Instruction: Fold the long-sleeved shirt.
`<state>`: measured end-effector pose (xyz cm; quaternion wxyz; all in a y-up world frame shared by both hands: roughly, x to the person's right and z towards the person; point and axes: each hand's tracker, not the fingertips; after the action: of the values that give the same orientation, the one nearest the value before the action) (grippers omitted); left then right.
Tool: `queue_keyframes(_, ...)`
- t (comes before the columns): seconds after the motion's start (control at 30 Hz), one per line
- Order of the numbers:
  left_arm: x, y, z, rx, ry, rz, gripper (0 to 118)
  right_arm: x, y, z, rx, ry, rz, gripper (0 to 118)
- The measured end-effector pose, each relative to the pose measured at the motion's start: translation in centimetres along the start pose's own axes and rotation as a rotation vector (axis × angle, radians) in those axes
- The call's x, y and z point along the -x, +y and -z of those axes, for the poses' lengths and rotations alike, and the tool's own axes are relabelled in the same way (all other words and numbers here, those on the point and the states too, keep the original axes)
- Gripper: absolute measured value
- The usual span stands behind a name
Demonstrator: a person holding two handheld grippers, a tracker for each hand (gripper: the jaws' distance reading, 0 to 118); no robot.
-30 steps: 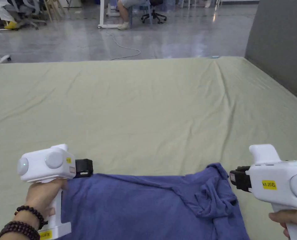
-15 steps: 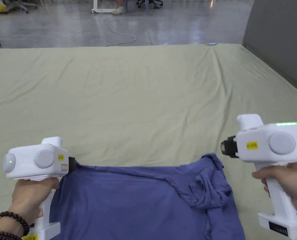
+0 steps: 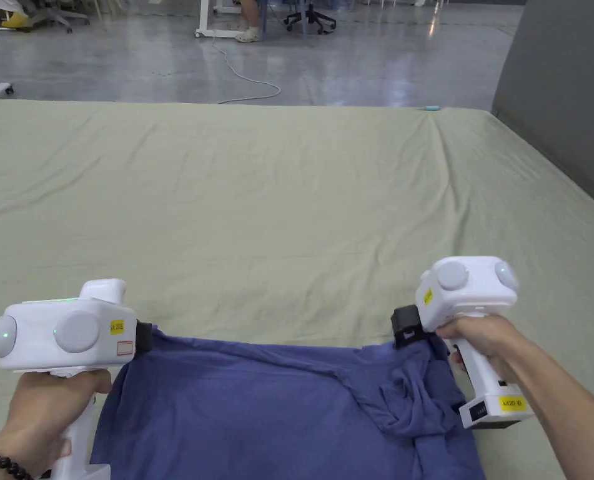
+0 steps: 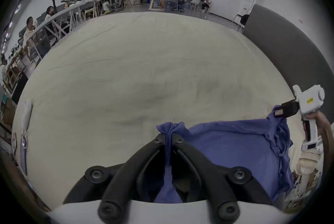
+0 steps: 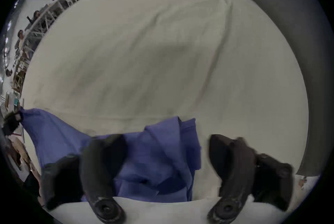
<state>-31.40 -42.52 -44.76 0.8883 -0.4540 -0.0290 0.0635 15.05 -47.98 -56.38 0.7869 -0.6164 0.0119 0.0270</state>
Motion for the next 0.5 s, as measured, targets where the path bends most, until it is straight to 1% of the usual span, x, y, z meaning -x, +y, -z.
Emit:
queue_keyframes(0.03, 0.0, 0.0, 0.1, 0.001, 0.0, 0.001, 0, 0.3, -0.1, 0.5, 0.003, -0.013, -0.011, 73)
queue_keyframes(0.07, -0.1, -0.1, 0.2, 0.003, 0.003, 0.005, 0, 0.4, -0.3, 0.6, -0.017, 0.037, 0.004, 70)
queue_keyframes(0.1, -0.1, -0.1, 0.3, 0.004, 0.009, 0.009, 0, 0.7, -0.7, 0.2, -0.05, 0.028, 0.029, 65)
queue_keyframes(0.13, -0.1, -0.2, 0.3, -0.002, 0.016, 0.011, 0, 0.9, -0.6, -0.2, -0.041, 0.035, 0.02, 57)
queue_keyframes(0.17, -0.1, -0.2, 0.3, -0.013, 0.02, 0.011, 0, 1.0, -0.7, -0.7, -0.066, 0.116, 0.017, 30)
queue_keyframes(0.2, -0.1, -0.1, 0.3, -0.015, 0.017, 0.012, 0, 1.2, -0.7, -1.1, -0.07, 0.149, 0.031, 17)
queue_keyframes(0.23, -0.1, 0.0, 0.1, -0.017, 0.014, 0.009, 0, 1.3, -0.9, -1.8, -0.075, 0.076, 0.02, 17)
queue_keyframes(0.27, -0.2, 0.0, -0.3, -0.019, 0.01, 0.004, 0, 1.4, -1.0, -2.6, -0.096, 0.052, -0.02, 17)
queue_keyframes(0.3, -0.1, 0.1, -1.0, -0.027, 0.001, 0.005, 0, 1.4, -1.2, -3.4, -0.111, 0.063, -0.028, 17)
queue_keyframes(0.4, 0.6, 0.0, -3.6, -0.081, -0.043, 0.021, 0, 0.7, -2.8, -7.3, -0.198, 0.152, -0.001, 17)
queue_keyframes(0.5, 1.5, -0.7, -7.2, -0.101, -0.055, 0.015, 0, 0.0, -5.7, -11.6, -0.286, 0.182, -0.031, 17)
